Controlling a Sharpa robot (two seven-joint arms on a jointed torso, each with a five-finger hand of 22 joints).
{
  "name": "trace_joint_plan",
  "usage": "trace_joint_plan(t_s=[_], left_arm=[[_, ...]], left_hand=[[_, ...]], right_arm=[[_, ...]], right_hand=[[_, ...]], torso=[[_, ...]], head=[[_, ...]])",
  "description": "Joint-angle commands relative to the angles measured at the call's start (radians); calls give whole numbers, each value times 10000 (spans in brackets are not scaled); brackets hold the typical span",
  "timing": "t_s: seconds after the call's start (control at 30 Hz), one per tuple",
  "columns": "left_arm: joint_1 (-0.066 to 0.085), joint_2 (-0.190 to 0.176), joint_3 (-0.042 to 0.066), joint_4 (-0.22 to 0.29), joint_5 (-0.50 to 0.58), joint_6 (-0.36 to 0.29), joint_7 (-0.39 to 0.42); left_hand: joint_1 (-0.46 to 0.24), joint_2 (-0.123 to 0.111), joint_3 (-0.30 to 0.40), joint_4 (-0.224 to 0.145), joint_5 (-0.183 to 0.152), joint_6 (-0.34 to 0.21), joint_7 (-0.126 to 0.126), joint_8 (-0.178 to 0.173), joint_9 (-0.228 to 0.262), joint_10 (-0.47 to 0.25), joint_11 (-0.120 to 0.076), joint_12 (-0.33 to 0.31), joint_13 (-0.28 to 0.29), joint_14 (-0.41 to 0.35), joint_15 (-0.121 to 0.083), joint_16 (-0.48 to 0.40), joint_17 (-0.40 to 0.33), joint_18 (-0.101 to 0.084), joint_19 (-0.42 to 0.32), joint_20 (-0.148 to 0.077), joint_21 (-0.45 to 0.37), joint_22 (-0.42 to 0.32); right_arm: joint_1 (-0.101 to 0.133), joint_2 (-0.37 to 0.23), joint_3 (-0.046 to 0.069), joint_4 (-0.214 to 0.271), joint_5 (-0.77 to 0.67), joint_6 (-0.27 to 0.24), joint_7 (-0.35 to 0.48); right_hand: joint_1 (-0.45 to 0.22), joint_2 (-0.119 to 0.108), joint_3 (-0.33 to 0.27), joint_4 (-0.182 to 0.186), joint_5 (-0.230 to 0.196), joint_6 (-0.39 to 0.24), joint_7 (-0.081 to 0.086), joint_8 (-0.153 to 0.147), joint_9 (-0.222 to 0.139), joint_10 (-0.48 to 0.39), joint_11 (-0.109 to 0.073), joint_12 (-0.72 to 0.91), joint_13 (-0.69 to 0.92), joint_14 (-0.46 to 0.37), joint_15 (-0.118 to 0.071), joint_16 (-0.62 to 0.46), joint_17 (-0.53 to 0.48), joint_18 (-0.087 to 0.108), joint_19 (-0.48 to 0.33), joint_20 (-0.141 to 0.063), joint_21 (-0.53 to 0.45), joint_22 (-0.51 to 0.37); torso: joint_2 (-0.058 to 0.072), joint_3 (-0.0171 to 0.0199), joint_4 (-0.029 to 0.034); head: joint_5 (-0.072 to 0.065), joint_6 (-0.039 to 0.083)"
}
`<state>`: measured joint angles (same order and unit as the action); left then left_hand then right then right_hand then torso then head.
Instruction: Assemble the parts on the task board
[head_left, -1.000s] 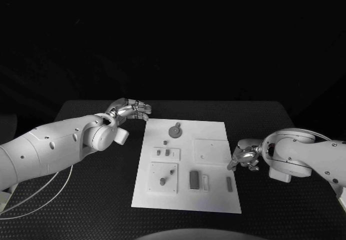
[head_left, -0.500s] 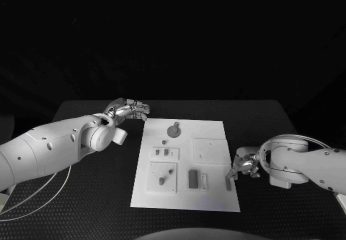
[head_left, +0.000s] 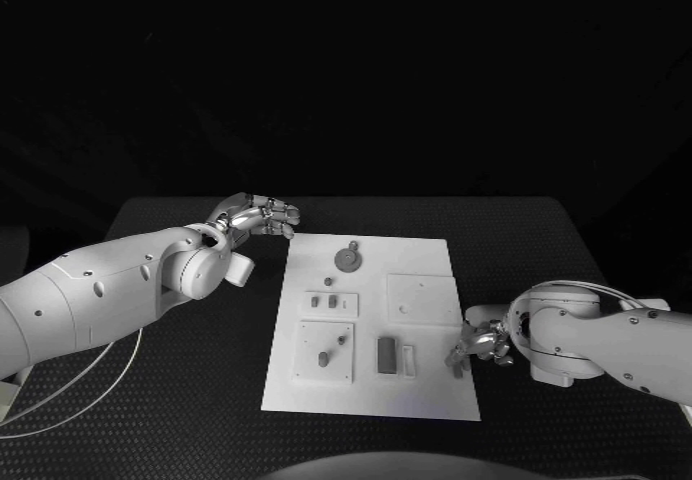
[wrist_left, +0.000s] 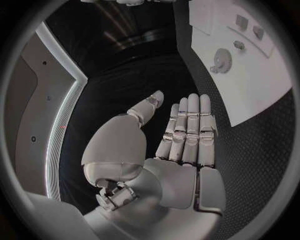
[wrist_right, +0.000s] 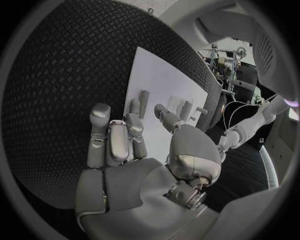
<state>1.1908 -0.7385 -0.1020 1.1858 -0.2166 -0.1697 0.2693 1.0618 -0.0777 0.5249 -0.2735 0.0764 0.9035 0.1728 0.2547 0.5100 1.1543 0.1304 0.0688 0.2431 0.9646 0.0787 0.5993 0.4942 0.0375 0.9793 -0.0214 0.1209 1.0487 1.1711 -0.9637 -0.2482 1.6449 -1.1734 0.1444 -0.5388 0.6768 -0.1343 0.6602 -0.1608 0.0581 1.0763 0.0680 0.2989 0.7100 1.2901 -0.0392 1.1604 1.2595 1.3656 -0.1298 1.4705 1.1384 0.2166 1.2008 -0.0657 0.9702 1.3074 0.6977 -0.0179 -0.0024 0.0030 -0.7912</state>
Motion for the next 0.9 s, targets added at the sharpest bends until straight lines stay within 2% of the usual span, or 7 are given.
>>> trace_joint_plan(t_s=[0.03, 0.47, 0.63, 0.7, 0.77, 0.83, 0.9], left_arm=[[12, 5, 5, 31, 50, 174, 47], [11, -14, 4, 28, 50, 172, 44], [11, -27, 4, 39, 50, 173, 42], [11, -26, 4, 44, 50, 170, 43], [11, -25, 4, 44, 50, 170, 43], [11, -31, 4, 45, 50, 168, 40], [10, -36, 3, 45, 50, 161, 38]], left_hand=[[-99, -6, 2, 77, 14, -49, -19, 68, -12, -10, -4, 25, -16, 54, 0, -42, 14, 74, 69, 8, -45, 14], [-105, 0, 3, 84, 14, -53, -18, 69, -16, -14, -2, 23, -17, 56, 0, -51, 27, 73, 69, 8, -50, 16], [-106, 1, 3, 85, 14, -55, -17, 68, -18, -15, -2, 22, -17, 56, 0, -55, 31, 73, 69, 7, -51, 17], [-107, 2, 3, 86, 14, -57, -17, 68, -18, -15, -2, 22, -18, 56, 0, -57, 33, 73, 69, 7, -52, 17], [-107, 2, 4, 86, 14, -58, -17, 68, -19, -16, -1, 22, -18, 56, 0, -58, 35, 73, 69, 7, -53, 18], [-108, 3, 4, 87, 14, -59, -16, 67, -20, -16, -1, 21, -18, 57, 0, -60, 37, 73, 69, 7, -54, 18], [-108, 4, 4, 88, 14, -62, -15, 66, -21, -16, -1, 21, -18, 57, 0, -61, 39, 74, 69, 7, -54, 19]], right_arm=[[-78, 91, -4, -53, -379, 138, -19], [-447, 430, -3, -177, -1835, 222, -21], [-552, 525, -3, -202, -2112, -93, -20], [-566, 569, -3, -201, -2213, -157, -18], [-569, 598, -3, -190, -2226, -190, -17], [-572, 609, -2, -174, -2284, -151, -19], [-574, 622, -2, -156, -2345, -135, -20]], right_hand=[[-112, -28, 5, 58, -14, -14, -1, -39, 19, 13, -20, 18, 7, -9, -93, 53, -3, 452, -47, -23, 4, 167], [-1, 57, 77, -69, -15, -21, 1, -68, 45, 7, -21, 13, 8, -13, -94, 57, -9, 452, -55, -44, 25, 180], [179, 365, 68, -539, -16, -219, 89, -272, -18, -61, 56, -59, -30, -56, -38, 37, -73, 452, -104, -36, 47, 182], [405, 606, 93, -930, -20, -340, 154, -403, -94, -121, 121, -133, -80, -91, 16, 17, -132, 452, -127, -28, 48, 176], [585, 725, 124, -1154, -17, -428, 193, -496, -158, -140, 166, -168, -109, -107, 54, 5, -166, 452, -132, -19, 49, 171], [920, 815, 177, -1282, -21, -497, 245, -578, -224, -172, 204, -208, -140, -132, 98, -10, -209, 452, -148, -15, 51, 171], [1328, 790, 219, -1321, -18, -513, 252, -607, -252, -230, 222, -264, -178, -164, 113, -23, -255, 452, -177, -23, 59, 181]], torso=[[1, -3, 0], [3, -3, 11], [-3, -13, -1], [-1, -14, 0], [0, -11, 2], [-2, -8, 4], [-2, -8, 4]], head=[[10, -22], [57, -60], [81, -59], [82, -59], [89, -63], [93, -63], [93, -63]])
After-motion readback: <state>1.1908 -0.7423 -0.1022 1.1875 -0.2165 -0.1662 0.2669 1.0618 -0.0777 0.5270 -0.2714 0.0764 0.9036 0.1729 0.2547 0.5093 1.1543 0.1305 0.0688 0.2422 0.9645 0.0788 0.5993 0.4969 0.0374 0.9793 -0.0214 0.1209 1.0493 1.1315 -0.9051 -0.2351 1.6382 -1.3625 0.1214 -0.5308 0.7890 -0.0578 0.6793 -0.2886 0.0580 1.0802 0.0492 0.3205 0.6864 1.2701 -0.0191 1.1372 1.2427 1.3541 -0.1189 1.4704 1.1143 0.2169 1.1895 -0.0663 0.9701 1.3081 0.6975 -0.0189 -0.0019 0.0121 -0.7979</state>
